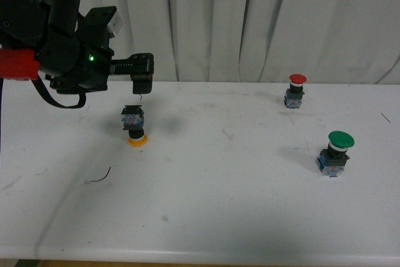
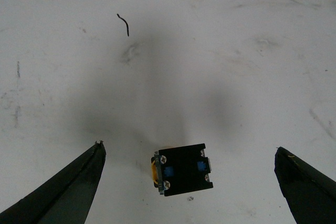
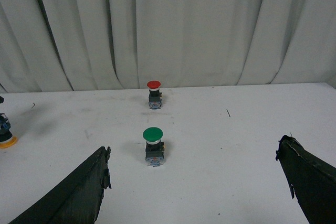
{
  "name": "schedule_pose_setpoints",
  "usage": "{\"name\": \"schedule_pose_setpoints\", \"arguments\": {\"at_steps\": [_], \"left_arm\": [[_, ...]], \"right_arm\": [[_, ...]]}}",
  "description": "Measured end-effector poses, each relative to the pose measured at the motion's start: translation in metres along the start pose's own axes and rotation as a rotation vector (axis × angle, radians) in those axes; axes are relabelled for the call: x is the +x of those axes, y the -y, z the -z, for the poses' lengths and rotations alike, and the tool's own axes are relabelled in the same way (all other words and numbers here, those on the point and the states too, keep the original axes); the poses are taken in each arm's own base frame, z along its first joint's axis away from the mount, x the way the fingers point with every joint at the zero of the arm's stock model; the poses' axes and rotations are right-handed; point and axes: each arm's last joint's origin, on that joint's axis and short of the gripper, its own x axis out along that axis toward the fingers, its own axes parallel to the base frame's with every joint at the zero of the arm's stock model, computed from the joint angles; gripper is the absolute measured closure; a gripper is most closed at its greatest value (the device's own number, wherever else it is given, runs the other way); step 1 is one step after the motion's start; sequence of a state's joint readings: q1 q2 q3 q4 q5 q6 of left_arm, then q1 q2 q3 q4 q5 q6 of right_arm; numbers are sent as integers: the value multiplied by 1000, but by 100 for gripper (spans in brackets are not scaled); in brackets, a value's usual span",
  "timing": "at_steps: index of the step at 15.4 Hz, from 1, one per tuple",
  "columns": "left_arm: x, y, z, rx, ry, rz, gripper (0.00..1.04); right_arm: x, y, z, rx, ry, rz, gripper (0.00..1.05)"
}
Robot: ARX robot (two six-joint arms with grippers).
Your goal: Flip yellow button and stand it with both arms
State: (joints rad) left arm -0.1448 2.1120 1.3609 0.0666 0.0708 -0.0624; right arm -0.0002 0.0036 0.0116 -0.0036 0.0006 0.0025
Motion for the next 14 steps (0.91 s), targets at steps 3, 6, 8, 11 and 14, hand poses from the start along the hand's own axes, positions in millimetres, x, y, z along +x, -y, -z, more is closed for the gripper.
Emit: {"name": "schedule_pose_setpoints", "arguments": {"at_steps": [3,6,8,11,14], "left_arm": [[10,-1,1,9,-27,-8,7],[14,4,4,16,-41,2,7],[22,7,12,30,-72,-19,7],[34,9,24,33,-116,-31,7],[35,11,23,38,-113,-36,7]], "right_arm": [[0,0,0,0,0,0,6],[0,0,0,0,0,0,6],[0,0,0,0,0,0,6],[0,0,0,0,0,0,6],[0,0,0,0,0,0,6]]}}
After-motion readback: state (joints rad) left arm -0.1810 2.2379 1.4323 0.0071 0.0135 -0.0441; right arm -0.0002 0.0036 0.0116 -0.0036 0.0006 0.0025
